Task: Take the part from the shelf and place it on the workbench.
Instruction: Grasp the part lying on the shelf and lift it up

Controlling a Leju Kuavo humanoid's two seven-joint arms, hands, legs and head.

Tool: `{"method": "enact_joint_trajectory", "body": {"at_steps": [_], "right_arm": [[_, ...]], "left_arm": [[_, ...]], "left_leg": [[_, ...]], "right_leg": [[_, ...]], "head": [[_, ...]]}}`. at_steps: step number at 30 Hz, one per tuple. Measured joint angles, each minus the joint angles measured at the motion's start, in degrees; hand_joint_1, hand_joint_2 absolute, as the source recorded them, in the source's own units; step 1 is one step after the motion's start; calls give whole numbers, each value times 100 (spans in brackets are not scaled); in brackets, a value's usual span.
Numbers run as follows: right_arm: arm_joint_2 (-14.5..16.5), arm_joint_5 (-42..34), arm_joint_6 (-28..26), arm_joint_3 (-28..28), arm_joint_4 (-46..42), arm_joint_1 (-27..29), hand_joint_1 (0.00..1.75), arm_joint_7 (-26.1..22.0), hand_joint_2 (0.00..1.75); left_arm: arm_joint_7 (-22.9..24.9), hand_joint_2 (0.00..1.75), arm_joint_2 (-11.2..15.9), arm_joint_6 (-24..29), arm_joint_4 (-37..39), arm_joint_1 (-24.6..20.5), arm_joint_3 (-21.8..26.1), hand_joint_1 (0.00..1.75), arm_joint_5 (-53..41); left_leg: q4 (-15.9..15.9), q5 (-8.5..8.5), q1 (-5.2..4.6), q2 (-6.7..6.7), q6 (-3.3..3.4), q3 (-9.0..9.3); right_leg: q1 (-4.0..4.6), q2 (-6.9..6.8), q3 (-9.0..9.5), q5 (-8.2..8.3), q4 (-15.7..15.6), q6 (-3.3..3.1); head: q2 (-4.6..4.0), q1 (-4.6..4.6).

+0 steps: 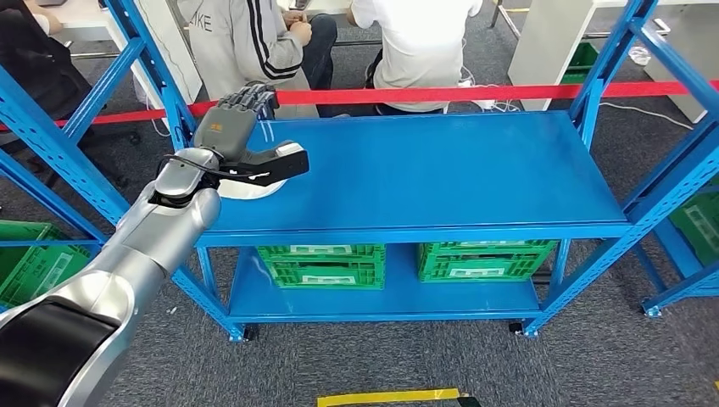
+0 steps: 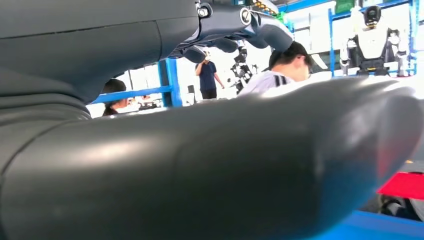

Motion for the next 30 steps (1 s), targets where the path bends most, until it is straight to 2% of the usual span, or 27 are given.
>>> {"method": "enact_joint_trajectory", "body": {"at_steps": [1, 2, 3, 5, 6, 7, 8, 10, 12, 13, 15, 16, 17, 18, 19, 20, 21, 22, 23, 27, 30], "right_arm": [[0, -13, 0, -1, 0, 1, 0, 1, 0], [0, -25, 0, -3, 0, 1, 0, 2, 0], [0, -33, 0, -5, 0, 1, 0, 2, 0], [1, -39, 0, -12, 0, 2, 0, 2, 0], [4, -39, -1, -18, 0, -2, 0, 2, 0], [5, -39, -2, -23, 0, -8, 0, 2, 0], [7, -39, -3, -27, 0, -14, 0, 2, 0], [6, -39, -2, -33, 0, -26, 0, 3, 0], [-1, -39, 0, -35, -1, -28, 0, 2, 0], [-4, -39, 0, -36, -2, -31, 0, 2, 0], [-12, -39, 0, -39, -2, -36, 0, 2, 0], [-16, -37, 0, -41, -2, -36, 0, 3, 0], [-21, -34, 0, -42, -2, -31, 0, 4, 0], [-27, -32, 0, -43, -2, -27, 0, 5, 0], [-32, -28, 0, -43, -2, -23, 0, 5, 0], [-37, -25, 0, -43, -2, -21, 0, 5, 0], [-40, -24, 0, -43, -2, -23, 0, 5, 0], [-41, -19, 0, -43, -2, -26, 0, 5, 0], [-40, -11, 0, -43, -2, -27, 0, 10, 0], [-44, 47, -1, -44, -2, -12, 0, 19, 0], [-48, 68, 2, -45, -2, -14, 0, 24, 0]], "left_arm": [[1, 0, -8, -18, 5, 12, -1, 0, 1], [2, 0, -13, -38, 9, 27, -1, 0, 3], [5, 0, -18, -53, 13, 37, -2, 0, 5], [15, 0, -24, -78, 12, 32, -2, 0, 14], [21, 0, -30, -103, 12, 20, -2, 0, 23], [30, 0, -36, -138, 13, 6, -2, 0, 31], [39, 0, -44, -173, 15, -2, -3, 0, 39], [66, 0, -56, -226, 20, -6, -4, 0, 63], [109, 0, -61, -240, 17, -3, -4, 0, 98], [126, 0, -66, -242, 15, -3, -4, 0, 113], [139, 0, -81, -243, 22, 19, -6, 0, 136], [141, 0, -89, -245, 30, 46, -7, 0, 149], [142, 0, -92, -250, 39, 77, -8, 0, 163], [144, 0, -95, -257, 48, 100, -9, 0, 180], [149, 0, -95, -264, 53, 112, -10, 0, 194], [154, 0, -95, -274, 56, 112, -10, 0, 206], [161, 0, -95, -295, 59, 104, -10, 0, 216], [170, 0, -95, -330, 61, 95, -10, 0, 222], [183, 0, -93, -379, 65, 91, -11, 0, 227], [255, 0, -74, -625, 109, 95, -14, 0, 267], [315, 0, -40, -776, 148, 136, -17, 0, 301]], "left_leg": [[346, -108, 1, 14, -10, -163], [515, -117, 0, 20, -5, -248], [457, -20, -3, 22, 14, -223], [-214, 349, -27, 20, 98, 101], [-561, 469, -49, 19, 146, 296], [-826, 509, -70, 18, 190, 442], [-961, 480, -91, 16, 225, 519], [-1047, 399, -103, 15, 270, 569], [-1119, 376, -72, 18, 307, 629], [-1155, 368, -51, 21, 322, 666], [-1171, 341, -35, 22, 356, 701], [-1162, 326, -35, 20, 364, 707], [-1148, 308, -34, 16, 365, 713], [-1126, 288, -31, 12, 358, 720], [-1094, 264, -25, 7, 345, 727], [-1055, 237, -19, 2, 323, 728], [-1012, 212, -23, -4, 295, 720], [-979, 196, -30, -12, 264, 707], [-958, 184, -42, -19, 243, 692], [-990, 194, -67, -23, 310, 701], [-1038, 235, -66, -19, 247, 729]], "right_leg": [[4, -2, 7, -9, 1, -10], [10, -1, 19, -23, 1, -17], [17, 3, 39, -42, 2, -19], [30, 11, 104, -102, 1, -9], [41, 13, 125, -136, 2, 9], [44, 12, 131, -162, 3, 35], [40, 10, 124, -181, -2, 64], [38, 3, 129, -203, -35, 132], [42, -3, 119, -284, 45, 184], [47, -4, 24, -388, 244, 206], [39, -4, -399, -675, 967, 237], [36, -4, -642, -769, 1329, 251], [31, -4, -823, -763, 1547, 264], [25, -4, -903, -633, 1551, 275], [16, -5, -868, -392, 1323, 285], [5, -8, -757, -122, 952, 292], [5, -9, -636, 71, 598, 291], [6, -7, -546, 192, 337, 271], [5, -5, -505, 228, 205, 248], [18, 6, -501, 238, 171, 179], [23, 13, -503, 247, 171, 145]], "head": [[0, -1], [0, -1], [0, -2], [0, -1], [0, 9], [0, 16], [0, 21], [0, 20], [0, 25], [0, 33], [0, 47], [0, 49], [0, 50], [0, 49], [0, 50], [0, 50], [0, 52], [0, 51], [0, 51], [0, 50], [0, 49]]}}
